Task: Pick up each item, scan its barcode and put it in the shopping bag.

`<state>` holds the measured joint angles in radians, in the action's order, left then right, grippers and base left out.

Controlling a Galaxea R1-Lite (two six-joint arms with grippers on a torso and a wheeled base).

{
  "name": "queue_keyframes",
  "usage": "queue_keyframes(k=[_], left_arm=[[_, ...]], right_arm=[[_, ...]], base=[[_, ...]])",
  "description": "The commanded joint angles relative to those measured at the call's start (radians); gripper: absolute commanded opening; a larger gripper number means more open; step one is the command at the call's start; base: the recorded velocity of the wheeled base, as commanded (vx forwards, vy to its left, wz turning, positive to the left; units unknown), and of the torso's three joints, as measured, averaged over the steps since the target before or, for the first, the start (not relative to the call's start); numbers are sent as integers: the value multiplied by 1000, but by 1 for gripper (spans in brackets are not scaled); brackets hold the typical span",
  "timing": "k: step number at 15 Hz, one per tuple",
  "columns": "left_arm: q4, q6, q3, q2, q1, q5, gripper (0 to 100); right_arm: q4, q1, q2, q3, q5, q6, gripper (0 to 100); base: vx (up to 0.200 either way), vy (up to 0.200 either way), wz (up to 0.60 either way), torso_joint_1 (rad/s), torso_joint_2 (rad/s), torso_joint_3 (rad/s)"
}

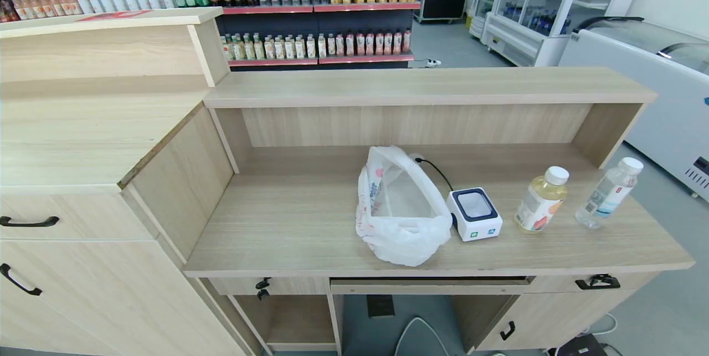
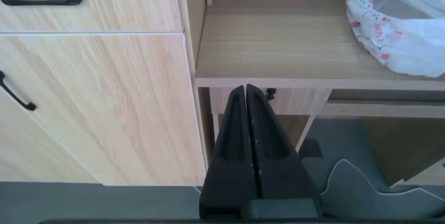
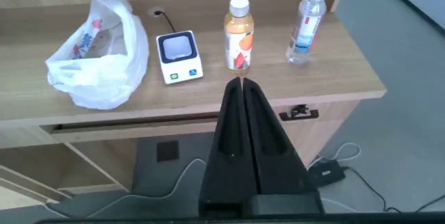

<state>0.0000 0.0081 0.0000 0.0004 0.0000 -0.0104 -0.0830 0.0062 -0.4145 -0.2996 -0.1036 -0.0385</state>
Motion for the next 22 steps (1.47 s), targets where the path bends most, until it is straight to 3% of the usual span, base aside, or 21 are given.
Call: queue_keyframes(k=[1,3,4,6,8,10,14,22], left_arm=[[0,0,0,0,0,0,0],[0,0,0,0,0,0,0],[0,0,0,0,0,0,0],[0,0,0,0,0,0,0],[0,0,0,0,0,0,0],[0,0,0,0,0,0,0],[0,0,0,0,0,0,0],[0,0,0,0,0,0,0]], right_arm=[[-93,-29,-339,-87,-41,12,100],[-141,-80,-429,-95,-39,-3,100],[-342,-213,-641,-96,-1,-6,100],[-534,-376,-868,-107,107,-107,100],[-753,-465,-1078,-110,240,-216,100],[-874,-468,-1215,-110,262,-222,100],[-975,-469,-1406,-151,398,-224,100],[-1072,-423,-1623,-337,502,-225,100]], base=[[0,0,0,0,0,0],[0,0,0,0,0,0],[0,0,0,0,0,0],[0,0,0,0,0,0],[0,0,0,0,0,0],[0,0,0,0,0,0],[0,0,0,0,0,0],[0,0,0,0,0,0]])
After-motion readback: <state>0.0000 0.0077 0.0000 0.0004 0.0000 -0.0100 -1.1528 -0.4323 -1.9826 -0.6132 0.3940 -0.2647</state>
